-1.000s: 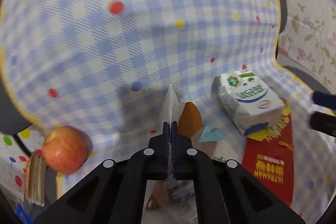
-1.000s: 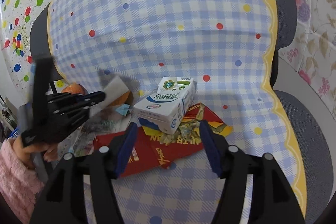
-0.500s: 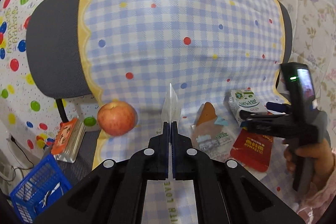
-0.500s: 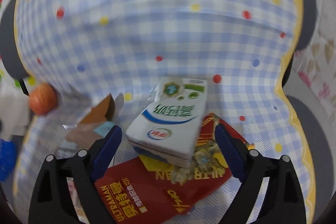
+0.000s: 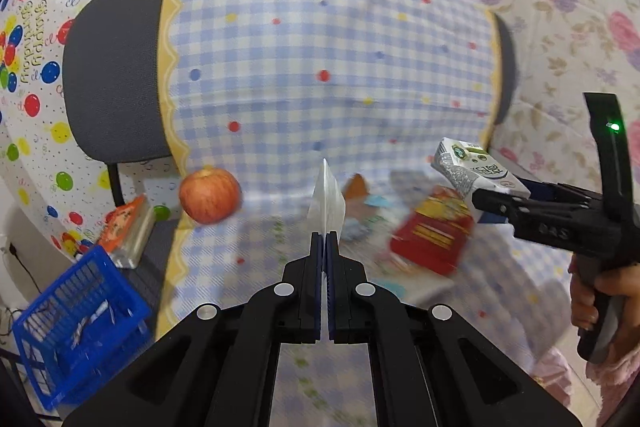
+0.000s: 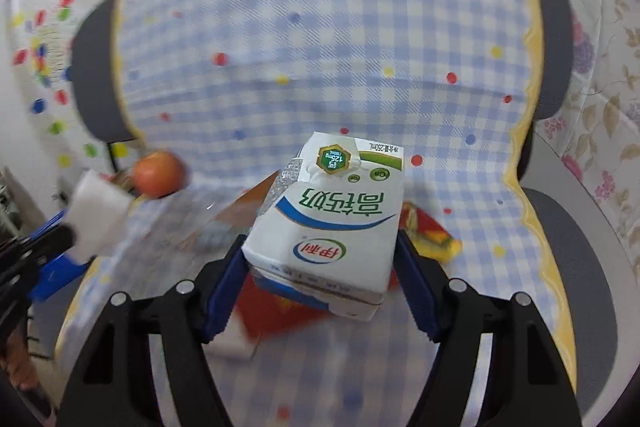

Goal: Collect trash
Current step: 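Carry the milk carton and tissue over the pink bin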

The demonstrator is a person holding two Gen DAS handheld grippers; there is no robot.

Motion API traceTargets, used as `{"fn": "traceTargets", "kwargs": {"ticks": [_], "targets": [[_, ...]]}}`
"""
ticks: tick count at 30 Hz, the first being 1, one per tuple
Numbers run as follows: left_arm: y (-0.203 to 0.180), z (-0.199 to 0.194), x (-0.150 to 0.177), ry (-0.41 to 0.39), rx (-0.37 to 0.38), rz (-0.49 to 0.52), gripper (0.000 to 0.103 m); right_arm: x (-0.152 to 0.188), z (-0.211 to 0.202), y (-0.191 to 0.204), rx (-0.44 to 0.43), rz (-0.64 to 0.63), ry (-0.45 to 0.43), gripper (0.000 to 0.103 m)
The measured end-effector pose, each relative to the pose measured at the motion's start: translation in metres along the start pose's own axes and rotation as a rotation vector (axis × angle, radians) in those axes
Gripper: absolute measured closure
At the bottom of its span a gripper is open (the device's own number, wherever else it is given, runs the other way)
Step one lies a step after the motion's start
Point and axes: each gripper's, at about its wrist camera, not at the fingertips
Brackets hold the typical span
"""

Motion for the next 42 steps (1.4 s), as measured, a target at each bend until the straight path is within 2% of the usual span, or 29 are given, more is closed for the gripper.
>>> {"fn": "traceTargets", "kwargs": {"ticks": [9, 19, 27, 33, 37, 42], "targets": [[-0.037, -0.047, 0.049, 0.021, 0.098, 0.01, 0.101, 0.076, -0.07, 0.009, -0.012, 0.009, -0.025, 0.032], [-0.08, -0.079, 0.087, 0.025, 0.144, 0.07, 0.101, 0.141, -0.106, -0.011, 0.026, 0.057, -0.003, 0.032], [-0.142, -0.088, 0.106, 0.021, 0.263, 0.165, 0.101, 0.189, -0.159, -0.038, 0.141, 0.097, -0.025, 0.032], [-0.187, -0.079, 0.124, 0.064, 0.355, 0.236, 0.101, 0.231, -0.191, -0.058, 0.244, 0.142, -0.016, 0.031], [-0.214, -0.076, 0.136, 0.08, 0.395, 0.289, 0.101, 0.257, -0.205, -0.067, 0.288, 0.179, 0.003, 0.031], [-0.243, -0.071, 0.148, 0.104, 0.444, 0.353, 0.101, 0.278, -0.213, -0.076, 0.303, 0.218, 0.024, 0.031]]}}
Point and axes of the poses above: each gripper's, at about its wrist camera, not at the fingertips, and z roughly the way its jaws point, y to its left, x to its underside, and after that the axes turned 6 degrees about y, right-handed
